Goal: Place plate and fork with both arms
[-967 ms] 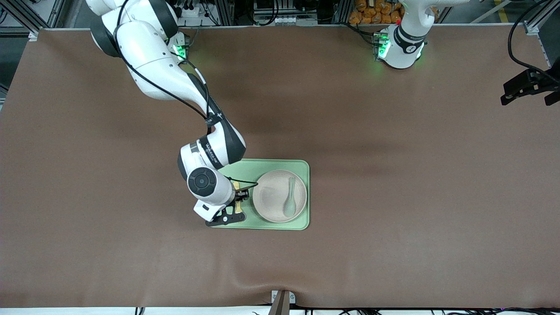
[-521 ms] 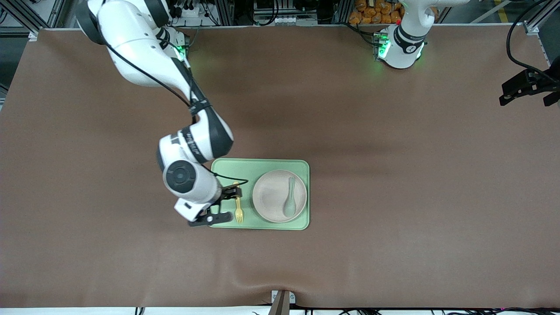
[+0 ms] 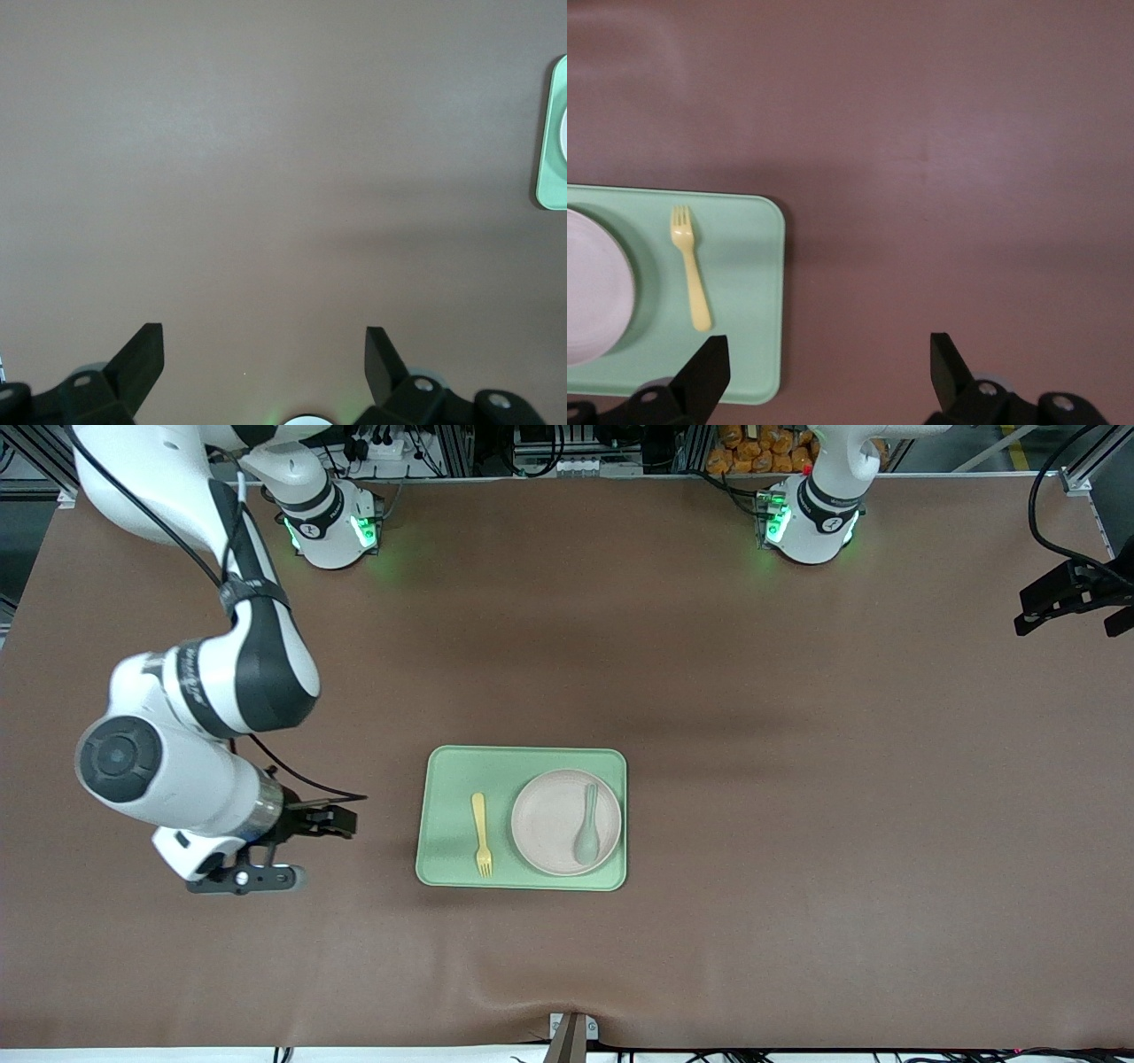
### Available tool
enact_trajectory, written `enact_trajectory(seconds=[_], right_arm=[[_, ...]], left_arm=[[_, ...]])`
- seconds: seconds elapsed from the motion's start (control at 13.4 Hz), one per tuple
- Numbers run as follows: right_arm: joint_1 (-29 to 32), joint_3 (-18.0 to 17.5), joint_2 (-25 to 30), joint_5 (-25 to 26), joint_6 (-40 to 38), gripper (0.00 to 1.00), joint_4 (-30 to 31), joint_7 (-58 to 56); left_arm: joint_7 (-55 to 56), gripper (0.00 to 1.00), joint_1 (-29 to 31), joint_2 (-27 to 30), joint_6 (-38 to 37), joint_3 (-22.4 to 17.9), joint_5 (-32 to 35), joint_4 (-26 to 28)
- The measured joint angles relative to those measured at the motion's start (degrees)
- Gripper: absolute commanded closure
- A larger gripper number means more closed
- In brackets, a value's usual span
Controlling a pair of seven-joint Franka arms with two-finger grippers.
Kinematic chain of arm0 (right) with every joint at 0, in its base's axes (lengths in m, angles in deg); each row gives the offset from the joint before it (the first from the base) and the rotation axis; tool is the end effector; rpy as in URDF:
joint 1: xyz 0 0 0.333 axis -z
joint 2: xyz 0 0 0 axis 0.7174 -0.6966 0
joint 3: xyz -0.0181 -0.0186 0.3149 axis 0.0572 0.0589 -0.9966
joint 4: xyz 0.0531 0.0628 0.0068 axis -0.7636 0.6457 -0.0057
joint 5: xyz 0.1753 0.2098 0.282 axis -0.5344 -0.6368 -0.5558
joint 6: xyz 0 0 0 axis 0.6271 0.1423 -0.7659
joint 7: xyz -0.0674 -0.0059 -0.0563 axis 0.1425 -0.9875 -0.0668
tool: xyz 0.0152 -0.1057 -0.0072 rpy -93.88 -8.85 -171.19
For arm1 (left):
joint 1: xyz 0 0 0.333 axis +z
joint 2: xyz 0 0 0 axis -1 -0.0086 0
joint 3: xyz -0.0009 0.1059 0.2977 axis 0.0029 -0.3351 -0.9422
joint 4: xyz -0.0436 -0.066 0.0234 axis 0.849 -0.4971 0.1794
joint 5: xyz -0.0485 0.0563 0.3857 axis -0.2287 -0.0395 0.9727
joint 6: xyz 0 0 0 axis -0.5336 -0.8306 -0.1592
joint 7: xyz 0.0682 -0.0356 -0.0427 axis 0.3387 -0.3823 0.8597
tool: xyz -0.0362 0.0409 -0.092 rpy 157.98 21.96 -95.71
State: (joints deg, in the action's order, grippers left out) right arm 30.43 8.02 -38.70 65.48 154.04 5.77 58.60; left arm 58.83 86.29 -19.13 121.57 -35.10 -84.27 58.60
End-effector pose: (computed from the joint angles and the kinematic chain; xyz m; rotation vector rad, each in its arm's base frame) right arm 0.7071 0.1588 0.4516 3.1349 0.0492 -0.0102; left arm 0.5379 -0.0006 0.6665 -3.1102 0.0682 0.0333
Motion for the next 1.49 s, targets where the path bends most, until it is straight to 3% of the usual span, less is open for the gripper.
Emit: enact_trajectory(seconds=[0.6,1.04,1.19,1.49], right_arm=[[9.8,0.5,8.6,1.1,-9.3,0.0,0.1,-13.4],[14.3,0.5,15.1,1.0,-14.4,0.0,1.4,-15.4],[15.0,0.5,19.0,1.0,-13.2,0.0,5.9,-15.4],[15.0,0.4,31.2,1.0,-6.5,0.0,23.1,-15.3]], left_arm=[[0.0,0.0,-0.1,-0.2,0.0,0.1,0.0,0.2],[0.0,0.0,-0.5,-0.3,0.0,1.2,0.0,0.3],[0.0,0.0,-0.5,-0.4,0.3,2.7,0.0,0.7],[0.0,0.0,-0.6,-0.6,0.8,4.7,0.0,1.0]])
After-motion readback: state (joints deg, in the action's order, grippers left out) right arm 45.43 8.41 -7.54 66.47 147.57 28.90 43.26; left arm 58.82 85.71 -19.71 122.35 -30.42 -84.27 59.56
